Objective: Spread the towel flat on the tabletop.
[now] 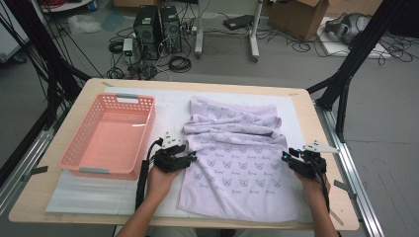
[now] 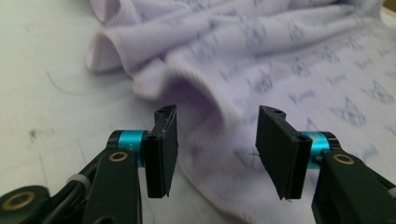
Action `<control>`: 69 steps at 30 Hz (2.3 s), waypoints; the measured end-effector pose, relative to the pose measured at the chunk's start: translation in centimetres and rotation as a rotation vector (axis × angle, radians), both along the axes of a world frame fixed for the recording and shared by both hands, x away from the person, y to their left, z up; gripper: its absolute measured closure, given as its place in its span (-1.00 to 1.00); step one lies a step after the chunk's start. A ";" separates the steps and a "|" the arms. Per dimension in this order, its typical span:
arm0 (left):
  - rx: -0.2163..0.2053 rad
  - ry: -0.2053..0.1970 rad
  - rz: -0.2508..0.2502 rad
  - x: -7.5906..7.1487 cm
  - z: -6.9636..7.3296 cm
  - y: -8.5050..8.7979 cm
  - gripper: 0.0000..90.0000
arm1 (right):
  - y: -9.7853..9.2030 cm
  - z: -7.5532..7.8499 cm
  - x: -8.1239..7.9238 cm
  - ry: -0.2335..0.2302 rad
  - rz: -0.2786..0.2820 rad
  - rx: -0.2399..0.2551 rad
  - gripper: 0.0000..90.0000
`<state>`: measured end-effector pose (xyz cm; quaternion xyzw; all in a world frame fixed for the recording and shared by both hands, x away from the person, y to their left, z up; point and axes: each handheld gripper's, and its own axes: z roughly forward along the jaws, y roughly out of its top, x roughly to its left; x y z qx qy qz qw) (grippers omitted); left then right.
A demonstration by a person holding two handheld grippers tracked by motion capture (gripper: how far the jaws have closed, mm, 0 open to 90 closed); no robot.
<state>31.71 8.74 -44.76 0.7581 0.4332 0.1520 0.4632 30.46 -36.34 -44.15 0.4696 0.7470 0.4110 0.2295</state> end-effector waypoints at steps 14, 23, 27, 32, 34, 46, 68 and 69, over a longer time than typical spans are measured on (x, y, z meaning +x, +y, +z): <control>-0.048 0.056 -0.125 -6.0 -0.3 1.5 0.08 | 0.6 -0.1 -7.3 -0.010 0.177 0.054 0.36; -0.015 0.084 -0.124 -8.5 -0.5 1.3 0.17 | -1.0 -0.8 -11.3 0.019 0.132 0.031 0.31; -0.005 0.057 -0.114 -9.3 -0.8 1.0 0.27 | -0.9 -1.5 -12.0 0.052 0.133 -0.004 0.34; -0.002 0.047 -0.132 -10.1 -1.0 0.9 0.92 | -0.9 -1.6 -12.4 0.050 0.114 0.001 0.44; -0.033 0.037 -0.119 -10.5 -1.3 1.2 0.94 | -1.1 -1.5 -12.3 0.052 0.117 0.002 0.72; -0.086 0.071 -0.115 -13.4 -1.2 3.9 0.95 | -1.9 -1.1 -13.8 0.091 0.166 0.034 0.93; -0.079 -0.056 -0.128 -17.8 -0.3 4.0 0.10 | -1.0 -0.2 -19.2 0.053 0.186 0.046 0.47; -0.079 -0.064 -0.113 -17.4 -0.2 3.8 0.05 | -0.8 -0.2 -18.8 0.046 0.173 0.041 0.43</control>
